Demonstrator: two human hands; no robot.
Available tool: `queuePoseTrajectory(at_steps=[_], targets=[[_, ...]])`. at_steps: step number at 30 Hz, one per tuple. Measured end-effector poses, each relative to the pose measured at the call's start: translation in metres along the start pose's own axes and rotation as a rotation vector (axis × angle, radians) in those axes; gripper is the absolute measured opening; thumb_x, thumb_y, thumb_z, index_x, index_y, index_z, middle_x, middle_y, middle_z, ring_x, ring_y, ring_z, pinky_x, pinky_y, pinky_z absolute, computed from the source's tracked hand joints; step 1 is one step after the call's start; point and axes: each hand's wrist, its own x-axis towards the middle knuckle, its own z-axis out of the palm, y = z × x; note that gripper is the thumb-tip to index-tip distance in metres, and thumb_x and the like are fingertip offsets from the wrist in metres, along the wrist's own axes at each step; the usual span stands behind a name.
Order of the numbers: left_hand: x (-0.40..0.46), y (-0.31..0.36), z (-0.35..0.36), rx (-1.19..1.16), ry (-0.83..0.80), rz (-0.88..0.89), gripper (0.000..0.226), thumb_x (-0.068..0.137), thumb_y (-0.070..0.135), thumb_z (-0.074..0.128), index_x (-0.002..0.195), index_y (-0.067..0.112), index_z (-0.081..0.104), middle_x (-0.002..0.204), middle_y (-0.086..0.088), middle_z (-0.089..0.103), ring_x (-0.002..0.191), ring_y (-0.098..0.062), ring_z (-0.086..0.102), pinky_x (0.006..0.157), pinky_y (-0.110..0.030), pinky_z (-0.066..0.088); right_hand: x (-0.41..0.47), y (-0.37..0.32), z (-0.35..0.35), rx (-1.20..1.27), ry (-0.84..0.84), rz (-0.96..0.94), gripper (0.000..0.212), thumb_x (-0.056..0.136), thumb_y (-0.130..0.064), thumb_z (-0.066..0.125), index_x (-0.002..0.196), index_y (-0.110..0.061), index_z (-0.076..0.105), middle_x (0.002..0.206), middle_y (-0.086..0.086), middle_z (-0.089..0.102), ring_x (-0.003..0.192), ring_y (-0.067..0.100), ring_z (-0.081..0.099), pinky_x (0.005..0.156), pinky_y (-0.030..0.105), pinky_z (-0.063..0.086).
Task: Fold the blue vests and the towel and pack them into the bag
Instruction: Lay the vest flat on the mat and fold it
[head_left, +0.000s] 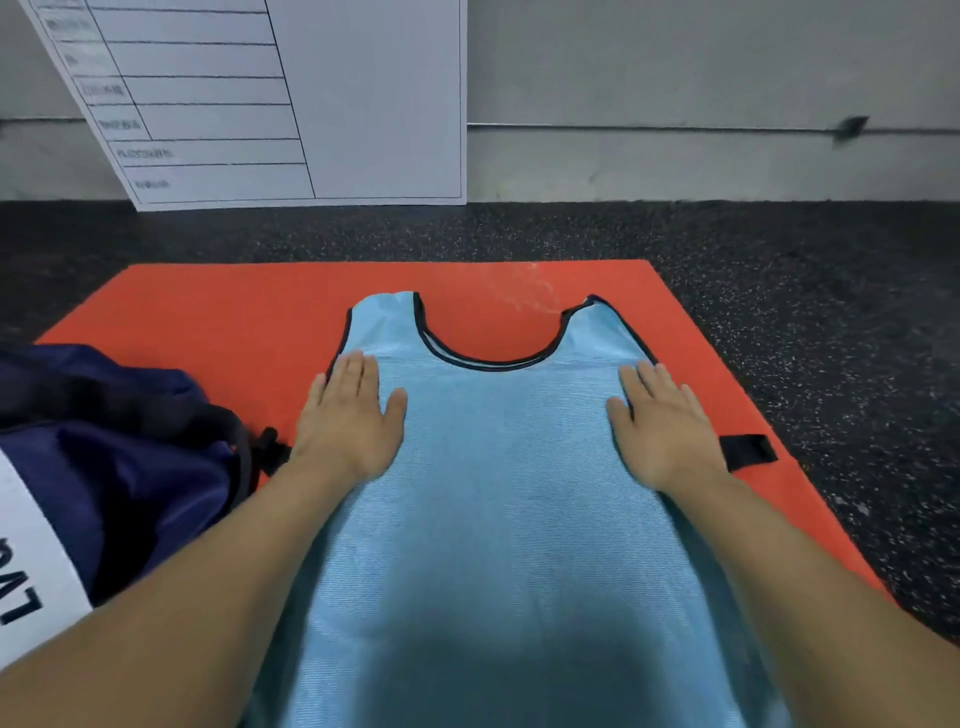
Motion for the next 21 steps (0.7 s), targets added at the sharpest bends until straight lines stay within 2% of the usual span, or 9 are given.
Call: queuePoseTrajectory(at_steps=[2, 4, 6, 7, 10, 12, 16, 19, 21], targets=[[-0.009, 0.002, -0.003, 0.016, -0.002, -0.015, 0.074, 0.104, 0.055, 0.007, 0.161, 0.010, -0.004, 0.170, -0.005, -0.011, 0.155, -0.016, -0.014, 0.126, -0.041, -0.007, -0.007, 0.009, -0.004, -0.007, 0.060, 0.045, 0.064, 0.107, -0.046, 0.010, 0.164, -0.015, 0.011, 0.171, 0.003, 0.003, 0.158, 0.020, -0.004, 0.128, 0.042, 0.000], [-0.029, 0.023, 0.000, -0.020, 0.074, 0.074, 0.071, 0.105, 0.048, 0.012, 0.161, 0.005, 0.006, 0.170, -0.010, -0.001, 0.157, -0.020, -0.006, 0.126, -0.041, -0.006, -0.026, -0.014, -0.006, 0.052, 0.108, -0.017, 0.064, 0.106, -0.041, 0.009, 0.157, -0.007, 0.028, 0.167, 0.011, 0.022, 0.156, 0.031, 0.015, 0.127, 0.048, 0.011], [-0.067, 0.055, 0.011, -0.089, 0.192, 0.251, 0.067, 0.103, 0.039, 0.021, 0.155, -0.003, 0.030, 0.164, -0.019, 0.024, 0.154, -0.030, 0.021, 0.124, -0.045, 0.007, -0.064, -0.060, 0.006, 0.081, 0.077, -0.202, 0.068, 0.102, -0.038, 0.012, 0.148, -0.001, 0.044, 0.157, 0.019, 0.041, 0.147, 0.039, 0.036, 0.122, 0.054, 0.028], [-0.086, 0.068, 0.021, -0.105, 0.218, 0.324, 0.065, 0.102, 0.037, 0.025, 0.150, -0.005, 0.039, 0.159, -0.021, 0.035, 0.149, -0.033, 0.032, 0.121, -0.047, 0.014, -0.085, -0.080, 0.021, 0.059, 0.074, -0.286, 0.066, 0.102, -0.037, 0.015, 0.149, -0.002, 0.046, 0.157, 0.018, 0.043, 0.147, 0.037, 0.038, 0.120, 0.054, 0.031], [-0.126, 0.073, 0.034, -0.150, 0.196, 0.327, 0.064, 0.101, 0.038, 0.029, 0.148, -0.002, 0.045, 0.157, -0.017, 0.040, 0.147, -0.031, 0.037, 0.119, -0.045, 0.019, -0.125, -0.096, 0.032, 0.086, 0.109, -0.311, 0.061, 0.105, -0.038, 0.018, 0.158, -0.012, 0.035, 0.166, 0.007, 0.028, 0.155, 0.026, 0.022, 0.126, 0.047, 0.020], [-0.142, 0.055, 0.032, -0.151, 0.190, 0.244, 0.071, 0.101, 0.046, 0.022, 0.153, 0.002, 0.038, 0.162, -0.013, 0.033, 0.151, -0.027, 0.029, 0.121, -0.040, 0.010, -0.132, -0.064, 0.025, 0.090, 0.080, -0.214, 0.064, 0.105, -0.042, 0.013, 0.162, -0.015, 0.021, 0.170, 0.003, 0.012, 0.158, 0.023, 0.007, 0.128, 0.043, 0.006], [-0.172, -0.004, 0.027, -0.112, 0.176, 0.198, 0.081, 0.098, 0.058, 0.006, 0.159, 0.007, 0.025, 0.167, -0.005, 0.018, 0.155, -0.016, 0.011, 0.123, -0.030, -0.005, -0.152, 0.010, 0.012, 0.040, 0.090, -0.047, 0.072, 0.101, -0.049, -0.001, 0.164, -0.017, 0.011, 0.172, 0.001, 0.005, 0.158, 0.019, -0.001, 0.128, 0.038, 0.002], [-0.201, -0.038, 0.019, -0.087, 0.156, 0.353, 0.074, 0.105, 0.057, 0.009, 0.158, 0.009, 0.030, 0.166, -0.002, 0.020, 0.155, -0.013, 0.014, 0.124, -0.030, 0.002, -0.180, 0.036, 0.001, 0.034, 0.045, -0.036, 0.062, 0.108, -0.044, 0.012, 0.164, -0.016, 0.008, 0.171, -0.001, -0.001, 0.157, 0.016, -0.006, 0.127, 0.033, -0.005], [-0.225, -0.049, 0.013, -0.084, 0.111, 0.486, 0.069, 0.106, 0.057, 0.012, 0.160, 0.016, 0.024, 0.168, 0.004, 0.011, 0.155, -0.008, 0.009, 0.124, -0.031, 0.004, -0.205, 0.041, -0.006, 0.000, 0.048, -0.182, 0.066, 0.105, -0.050, 0.006, 0.162, -0.017, 0.016, 0.169, -0.004, 0.004, 0.157, 0.014, 0.000, 0.127, 0.031, -0.005]])
